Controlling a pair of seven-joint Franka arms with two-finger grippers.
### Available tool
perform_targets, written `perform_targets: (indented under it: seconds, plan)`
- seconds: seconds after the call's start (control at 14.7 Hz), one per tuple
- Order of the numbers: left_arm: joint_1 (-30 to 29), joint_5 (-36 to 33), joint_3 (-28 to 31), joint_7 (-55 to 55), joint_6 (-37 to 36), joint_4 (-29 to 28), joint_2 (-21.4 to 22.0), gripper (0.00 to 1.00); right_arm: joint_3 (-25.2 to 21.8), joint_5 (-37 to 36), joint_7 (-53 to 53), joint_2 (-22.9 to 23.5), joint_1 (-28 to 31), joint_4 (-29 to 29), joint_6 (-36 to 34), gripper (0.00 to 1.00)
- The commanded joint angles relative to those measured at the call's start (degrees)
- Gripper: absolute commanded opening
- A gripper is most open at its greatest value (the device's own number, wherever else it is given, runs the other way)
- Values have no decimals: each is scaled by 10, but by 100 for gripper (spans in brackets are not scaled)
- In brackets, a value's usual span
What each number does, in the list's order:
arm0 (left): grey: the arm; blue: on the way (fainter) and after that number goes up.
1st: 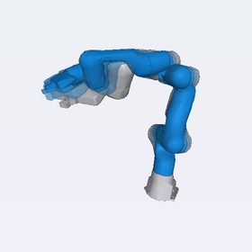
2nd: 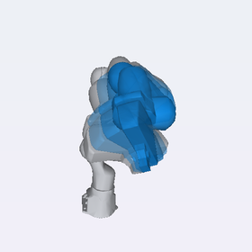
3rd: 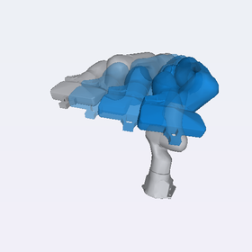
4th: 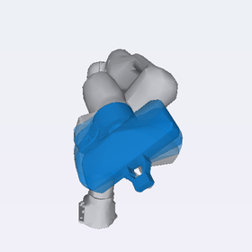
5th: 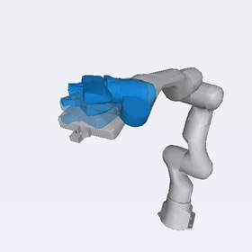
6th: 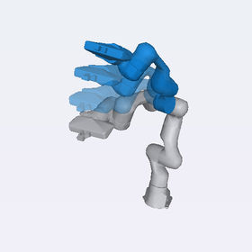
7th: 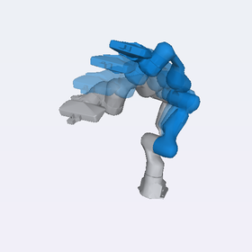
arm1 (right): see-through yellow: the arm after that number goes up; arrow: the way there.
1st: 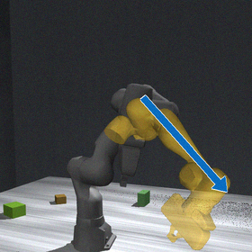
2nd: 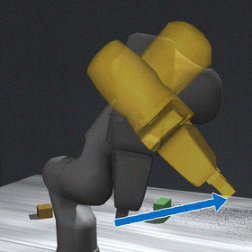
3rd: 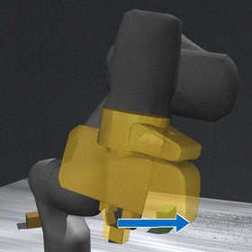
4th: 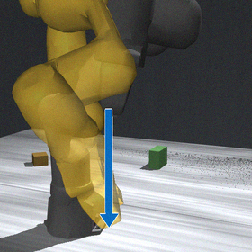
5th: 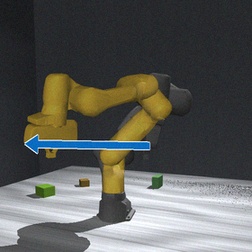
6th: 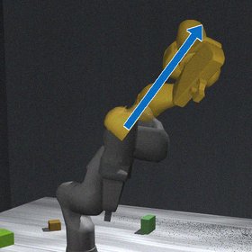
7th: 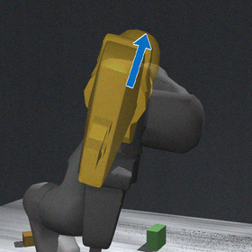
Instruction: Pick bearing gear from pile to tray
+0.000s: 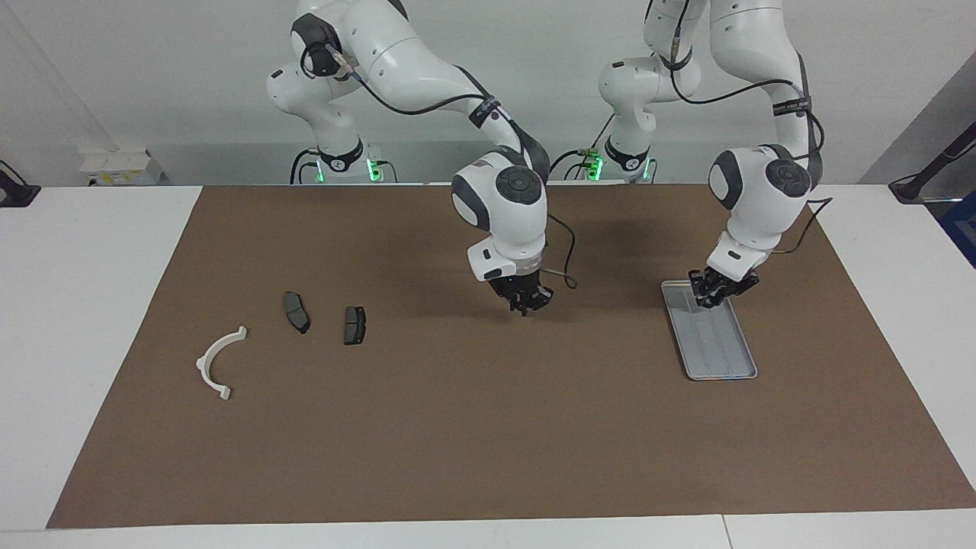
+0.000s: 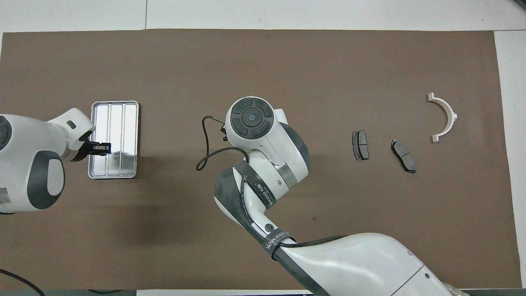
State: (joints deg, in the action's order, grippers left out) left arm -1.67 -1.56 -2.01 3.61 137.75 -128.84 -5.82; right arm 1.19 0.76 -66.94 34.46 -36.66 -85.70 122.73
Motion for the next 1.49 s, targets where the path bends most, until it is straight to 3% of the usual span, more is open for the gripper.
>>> perform_targets:
  seconds: [0.0,0.54,1.22,1.29,1.36,1.43]
  plan:
    - [10,4,8,-8,23,-19,0,0,-1,-14,-13,10,1,0,8,0]
    - [10,3,8,-8,50,-42,1,0,-2,-28,-9,11,6,-36,49,0]
    - [10,3,8,-7,56,-46,-1,0,-3,-32,-11,9,6,-39,48,0]
    - [10,3,8,-8,58,-46,-3,0,-3,-32,-12,9,6,-40,48,25]
    - [10,3,8,-8,59,-46,-4,0,-3,-32,-12,9,6,-40,49,92]
    - [10,3,8,-8,59,-46,-6,0,-3,-31,-13,9,6,-38,47,100]
